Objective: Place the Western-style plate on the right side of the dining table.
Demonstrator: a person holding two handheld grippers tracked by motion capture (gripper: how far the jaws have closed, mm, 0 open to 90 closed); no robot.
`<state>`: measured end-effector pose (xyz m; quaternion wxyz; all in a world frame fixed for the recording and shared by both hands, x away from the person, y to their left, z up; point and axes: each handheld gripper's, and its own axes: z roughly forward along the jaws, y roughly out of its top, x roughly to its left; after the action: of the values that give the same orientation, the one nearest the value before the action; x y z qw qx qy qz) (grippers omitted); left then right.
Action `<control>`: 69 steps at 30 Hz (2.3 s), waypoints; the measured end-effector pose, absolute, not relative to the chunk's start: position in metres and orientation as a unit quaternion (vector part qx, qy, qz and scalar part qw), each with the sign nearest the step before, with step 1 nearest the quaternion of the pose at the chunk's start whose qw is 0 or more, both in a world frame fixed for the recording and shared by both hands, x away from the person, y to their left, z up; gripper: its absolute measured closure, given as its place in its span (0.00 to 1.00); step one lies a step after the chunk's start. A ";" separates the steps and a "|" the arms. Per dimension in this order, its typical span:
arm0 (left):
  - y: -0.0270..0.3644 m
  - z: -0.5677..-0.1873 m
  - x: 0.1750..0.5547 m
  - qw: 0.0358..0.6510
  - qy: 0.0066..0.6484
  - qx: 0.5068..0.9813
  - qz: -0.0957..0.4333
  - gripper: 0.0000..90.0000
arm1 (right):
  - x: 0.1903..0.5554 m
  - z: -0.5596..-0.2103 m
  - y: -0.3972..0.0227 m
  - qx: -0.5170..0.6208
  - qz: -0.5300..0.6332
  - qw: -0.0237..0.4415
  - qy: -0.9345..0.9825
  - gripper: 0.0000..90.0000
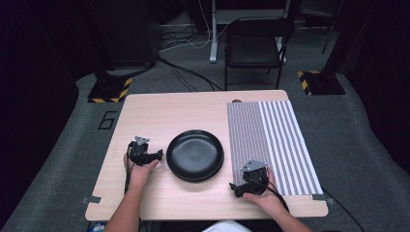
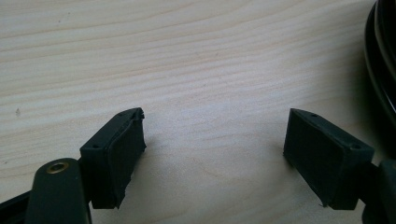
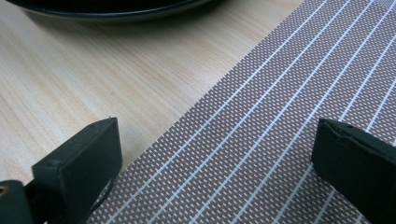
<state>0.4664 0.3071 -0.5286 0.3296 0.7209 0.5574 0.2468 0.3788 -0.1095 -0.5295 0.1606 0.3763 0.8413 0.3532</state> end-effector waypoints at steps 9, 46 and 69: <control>0.307 -0.529 0.467 0.330 0.558 0.720 0.249 0.22 | 0.379 -0.530 -0.110 0.371 0.352 0.161 0.844 0.01; 0.306 -0.521 0.460 0.317 0.567 0.721 0.241 0.49 | 0.365 -0.523 -0.108 0.375 0.376 0.189 0.826 0.36; 0.309 -0.495 0.441 0.359 0.570 0.706 0.220 0.61 | 0.379 -0.502 -0.116 0.406 0.375 0.144 0.821 0.47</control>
<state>0.4407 0.3087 -0.4955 0.3588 0.7059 0.5698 0.2196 0.3786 -0.1160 -0.5018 0.1438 0.4055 0.8212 0.3749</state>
